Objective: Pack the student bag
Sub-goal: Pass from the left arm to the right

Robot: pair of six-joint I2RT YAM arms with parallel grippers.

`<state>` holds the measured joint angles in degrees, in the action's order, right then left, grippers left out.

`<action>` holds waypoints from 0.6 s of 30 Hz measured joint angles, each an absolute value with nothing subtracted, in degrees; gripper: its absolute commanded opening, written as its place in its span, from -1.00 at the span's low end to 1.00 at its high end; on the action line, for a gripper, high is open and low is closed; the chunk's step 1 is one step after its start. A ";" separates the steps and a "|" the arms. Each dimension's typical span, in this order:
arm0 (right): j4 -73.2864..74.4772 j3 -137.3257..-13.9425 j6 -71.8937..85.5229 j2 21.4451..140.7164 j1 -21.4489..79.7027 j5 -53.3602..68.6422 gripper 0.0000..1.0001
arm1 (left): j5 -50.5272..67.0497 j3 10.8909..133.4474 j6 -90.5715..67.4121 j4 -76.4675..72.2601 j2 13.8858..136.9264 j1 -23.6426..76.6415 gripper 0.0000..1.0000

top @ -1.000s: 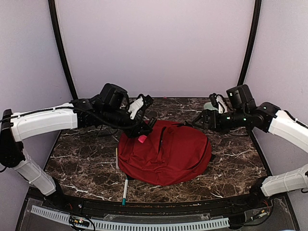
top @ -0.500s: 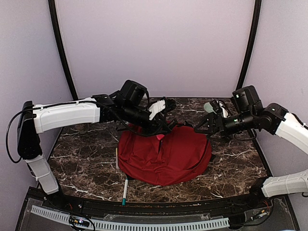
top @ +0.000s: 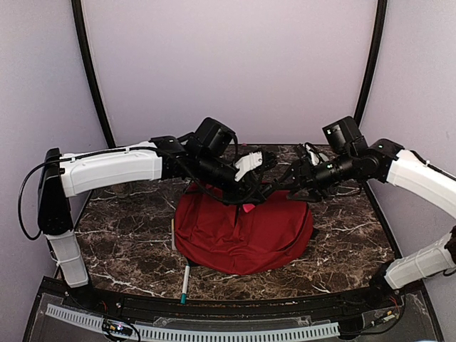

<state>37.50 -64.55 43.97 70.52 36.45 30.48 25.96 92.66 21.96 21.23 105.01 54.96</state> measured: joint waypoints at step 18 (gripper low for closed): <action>35.92 -67.61 43.68 76.69 36.71 34.15 -0.56 | 23.27 97.47 20.51 23.70 108.33 56.80 -1.00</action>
